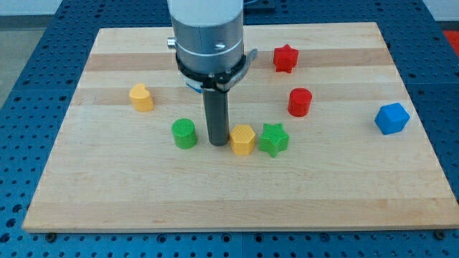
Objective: Move the yellow hexagon to the bottom center
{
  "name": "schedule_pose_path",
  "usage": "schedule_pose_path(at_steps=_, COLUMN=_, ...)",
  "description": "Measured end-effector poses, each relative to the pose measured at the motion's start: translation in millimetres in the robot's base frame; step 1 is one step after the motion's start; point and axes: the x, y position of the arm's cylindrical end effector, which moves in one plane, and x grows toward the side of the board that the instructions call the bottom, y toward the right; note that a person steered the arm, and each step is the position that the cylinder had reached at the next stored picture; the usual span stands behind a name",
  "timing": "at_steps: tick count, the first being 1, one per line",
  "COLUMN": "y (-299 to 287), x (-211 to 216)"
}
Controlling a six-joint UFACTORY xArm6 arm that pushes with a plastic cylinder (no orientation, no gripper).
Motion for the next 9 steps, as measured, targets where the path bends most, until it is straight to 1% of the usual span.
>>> schedule_pose_path(at_steps=1, y=0.0, x=-20.5)
schedule_pose_path(at_steps=5, y=1.0, x=-22.2)
schedule_pose_path(at_steps=6, y=6.5, x=-22.2)
schedule_pose_path(at_steps=7, y=27.8, x=-24.1)
schedule_pose_path(at_steps=9, y=40.1, x=-24.3)
